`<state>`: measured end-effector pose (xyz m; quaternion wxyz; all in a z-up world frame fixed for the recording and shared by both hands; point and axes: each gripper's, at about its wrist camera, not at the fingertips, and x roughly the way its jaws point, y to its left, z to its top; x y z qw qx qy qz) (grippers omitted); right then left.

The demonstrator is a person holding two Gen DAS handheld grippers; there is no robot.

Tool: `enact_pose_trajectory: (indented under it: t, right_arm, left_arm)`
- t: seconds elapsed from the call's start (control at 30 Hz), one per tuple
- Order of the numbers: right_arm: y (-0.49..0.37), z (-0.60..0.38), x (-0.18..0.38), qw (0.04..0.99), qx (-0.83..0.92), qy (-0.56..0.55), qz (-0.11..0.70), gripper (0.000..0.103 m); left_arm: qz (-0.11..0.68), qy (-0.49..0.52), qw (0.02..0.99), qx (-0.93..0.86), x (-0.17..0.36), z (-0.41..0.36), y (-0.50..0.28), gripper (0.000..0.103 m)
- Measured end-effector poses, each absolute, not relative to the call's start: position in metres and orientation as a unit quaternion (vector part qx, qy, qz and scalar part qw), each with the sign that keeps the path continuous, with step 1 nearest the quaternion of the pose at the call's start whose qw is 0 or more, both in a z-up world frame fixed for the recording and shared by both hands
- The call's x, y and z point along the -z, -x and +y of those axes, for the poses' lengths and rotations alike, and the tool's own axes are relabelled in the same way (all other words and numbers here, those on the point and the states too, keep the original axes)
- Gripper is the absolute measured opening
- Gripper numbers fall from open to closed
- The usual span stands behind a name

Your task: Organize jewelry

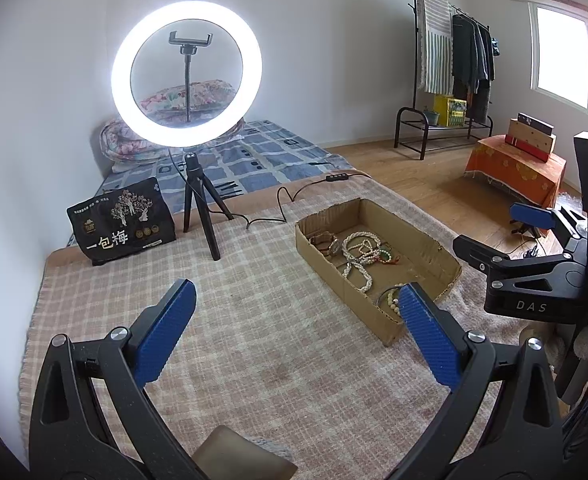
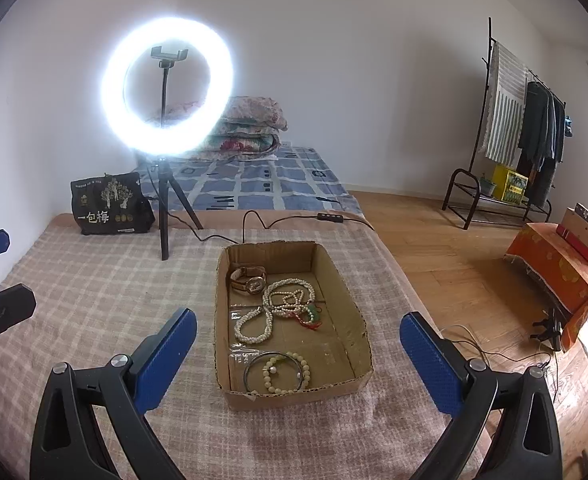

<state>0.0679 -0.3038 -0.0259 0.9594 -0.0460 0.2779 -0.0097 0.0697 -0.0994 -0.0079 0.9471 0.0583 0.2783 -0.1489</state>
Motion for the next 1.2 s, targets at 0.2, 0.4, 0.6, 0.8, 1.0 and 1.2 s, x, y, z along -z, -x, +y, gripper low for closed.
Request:
enact_pose_trajectory:
  t: [0.2,0.4,0.6,0.8,1.0,1.2]
  right_arm:
    - [-0.0697,-0.303,0.0262,0.959,0.004,0.046,0.278,0.103]
    - [-0.0711,-0.3026,0.0267,0.959,0.005,0.048,0.28,0.103]
    - [-0.0726,-0.3028,0.0273,0.958,0.005,0.048,0.281,0.103]
    - [-0.0747,-0.3036,0.0297,0.958,0.002,0.049,0.283,0.103]
    - [-0.0748,-0.3029,0.0308,0.957,0.002,0.049,0.284,0.103]
    - [-0.0743,-0.3029,0.0316,0.957,0.003,0.05,0.285,0.103]
  left_arm:
    - [0.282,-0.061,0.946,0.146,0.0117,-0.1013,-0.0714,0.103]
    - [0.284,-0.057,0.946,0.142,0.0146,-0.0987,-0.0734,0.103]
    - [0.284,-0.058,0.946,0.143,0.014,-0.0985,-0.0746,0.103]
    - [0.285,-0.058,0.946,0.143,0.0142,-0.0983,-0.0744,0.103]
    - [0.285,-0.058,0.946,0.143,0.014,-0.0979,-0.0749,0.103]
    - [0.285,-0.059,0.946,0.143,0.0135,-0.0991,-0.0748,0.103]
